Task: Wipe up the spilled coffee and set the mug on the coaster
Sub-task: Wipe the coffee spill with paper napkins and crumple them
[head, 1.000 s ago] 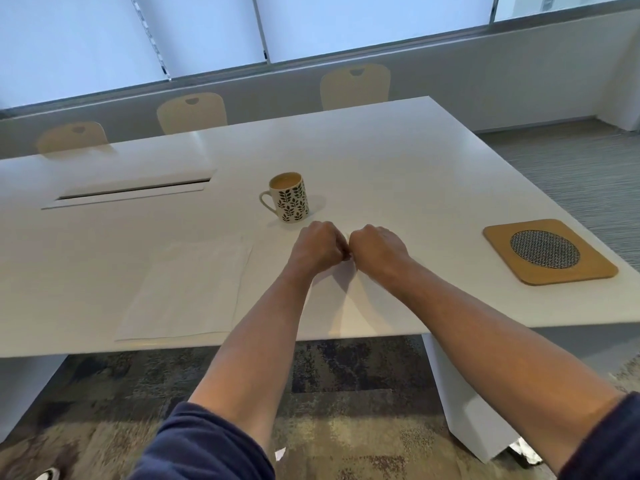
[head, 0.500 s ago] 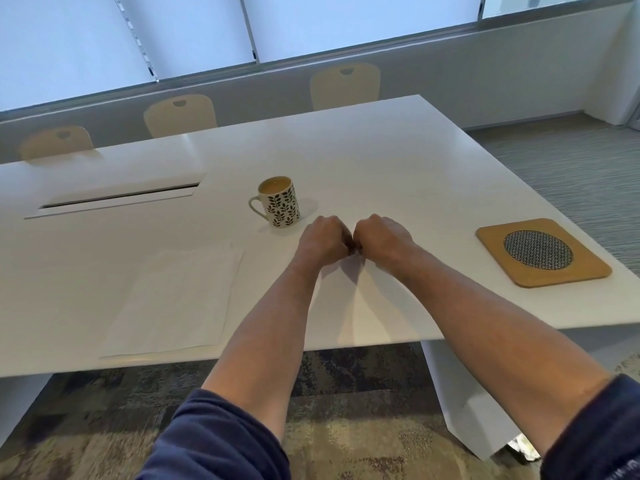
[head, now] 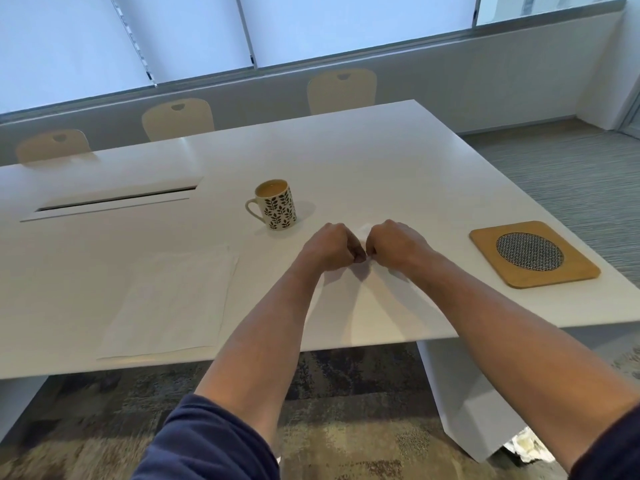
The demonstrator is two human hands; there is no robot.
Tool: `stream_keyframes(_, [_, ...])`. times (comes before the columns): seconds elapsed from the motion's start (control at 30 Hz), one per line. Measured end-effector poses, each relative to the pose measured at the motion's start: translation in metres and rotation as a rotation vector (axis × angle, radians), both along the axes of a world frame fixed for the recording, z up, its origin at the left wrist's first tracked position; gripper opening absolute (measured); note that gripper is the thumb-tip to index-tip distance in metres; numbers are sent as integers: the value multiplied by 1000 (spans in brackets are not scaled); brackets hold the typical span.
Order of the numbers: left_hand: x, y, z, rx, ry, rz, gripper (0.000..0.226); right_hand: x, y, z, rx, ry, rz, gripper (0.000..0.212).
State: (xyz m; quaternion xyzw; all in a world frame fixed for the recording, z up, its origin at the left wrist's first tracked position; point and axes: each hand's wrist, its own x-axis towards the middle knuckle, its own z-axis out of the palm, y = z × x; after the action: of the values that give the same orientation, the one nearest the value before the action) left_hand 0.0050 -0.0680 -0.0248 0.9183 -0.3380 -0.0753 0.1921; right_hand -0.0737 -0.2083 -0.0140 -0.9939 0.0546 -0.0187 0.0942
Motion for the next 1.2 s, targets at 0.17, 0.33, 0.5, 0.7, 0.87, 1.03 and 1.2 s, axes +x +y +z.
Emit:
stream_keyframes(0.17, [-1,11,13,-135,31,10,19,-8,-11,7,-69,-37,39,24])
stream_keyframes(0.33, [10,27,12,-455,-91,276,17,-12,-18,20,-118,-228,-16,28])
stream_keyframes(0.5, [7,25,5,-437,-115,278,13,-9,-10,20,-115,-244,-13,27])
stream_keyframes(0.7, [8,19,-5,-285,-140,218,29,-7,0,7,-128,-204,23,24])
stream_keyframes(0.87, [12,15,-21,-93,-143,141,37,-6,0,-6,-150,-157,20,25])
stream_keyframes(1.03, [12,9,-27,-163,-142,216,29,-2,-5,-13,-119,-135,16,27])
stream_keyframes(1.2, [15,1,-20,-224,-227,238,23,1,-12,-15,-126,-164,24,27])
